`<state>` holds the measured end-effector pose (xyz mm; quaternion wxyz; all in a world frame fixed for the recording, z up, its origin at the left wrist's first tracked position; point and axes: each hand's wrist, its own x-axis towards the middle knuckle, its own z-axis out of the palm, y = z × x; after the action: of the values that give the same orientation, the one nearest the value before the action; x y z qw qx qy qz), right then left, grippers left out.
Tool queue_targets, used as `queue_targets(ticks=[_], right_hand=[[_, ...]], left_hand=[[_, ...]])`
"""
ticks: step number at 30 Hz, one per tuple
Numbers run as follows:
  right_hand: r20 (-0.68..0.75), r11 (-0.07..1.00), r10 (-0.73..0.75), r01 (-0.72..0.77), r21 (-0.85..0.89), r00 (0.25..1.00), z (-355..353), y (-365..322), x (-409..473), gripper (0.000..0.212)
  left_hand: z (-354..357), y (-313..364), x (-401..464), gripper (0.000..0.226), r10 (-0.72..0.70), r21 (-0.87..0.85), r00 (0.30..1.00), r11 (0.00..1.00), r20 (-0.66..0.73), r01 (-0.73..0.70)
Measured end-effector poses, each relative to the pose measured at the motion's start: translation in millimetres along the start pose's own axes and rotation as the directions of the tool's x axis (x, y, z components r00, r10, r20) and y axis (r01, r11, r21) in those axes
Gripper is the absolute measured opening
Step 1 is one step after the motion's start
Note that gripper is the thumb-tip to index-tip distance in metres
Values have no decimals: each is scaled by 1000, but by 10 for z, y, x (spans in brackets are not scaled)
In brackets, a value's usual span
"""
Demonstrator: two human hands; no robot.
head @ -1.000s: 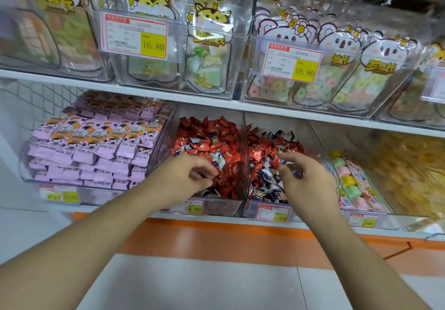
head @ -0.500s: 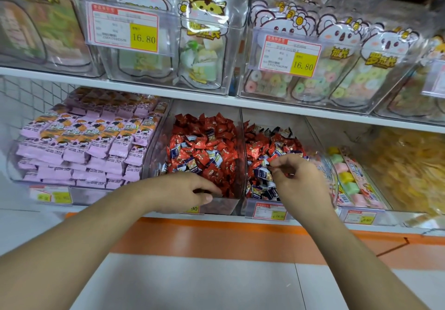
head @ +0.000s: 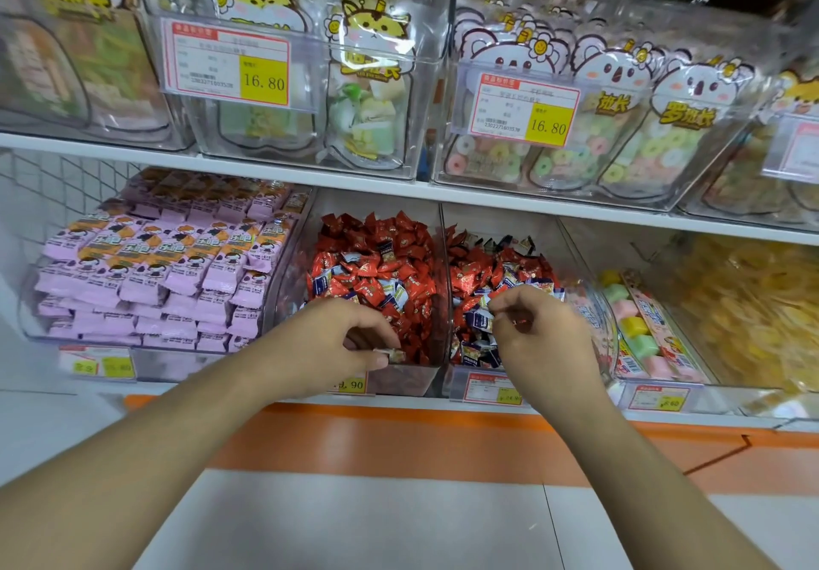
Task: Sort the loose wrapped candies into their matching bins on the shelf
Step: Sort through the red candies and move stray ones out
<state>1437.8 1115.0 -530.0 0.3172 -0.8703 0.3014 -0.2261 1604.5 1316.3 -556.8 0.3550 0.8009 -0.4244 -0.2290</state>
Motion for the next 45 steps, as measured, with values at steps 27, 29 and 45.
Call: queue_targets(ticks=[27,29,45], right_hand=[[43,994,-39,43,-100,998,-55,9,31,20],[53,996,-31,35,-81,998,-55,-4,13,21],[261,953,-288,303,-18,921,181,-299,-207,42]], left_hand=[[60,52,-30,38,-85,362,993,931,83,50],[65,76,-38,35,-51,321,997,947,62,29],[79,162,34,21,31,-68,962,996,-272,-51]])
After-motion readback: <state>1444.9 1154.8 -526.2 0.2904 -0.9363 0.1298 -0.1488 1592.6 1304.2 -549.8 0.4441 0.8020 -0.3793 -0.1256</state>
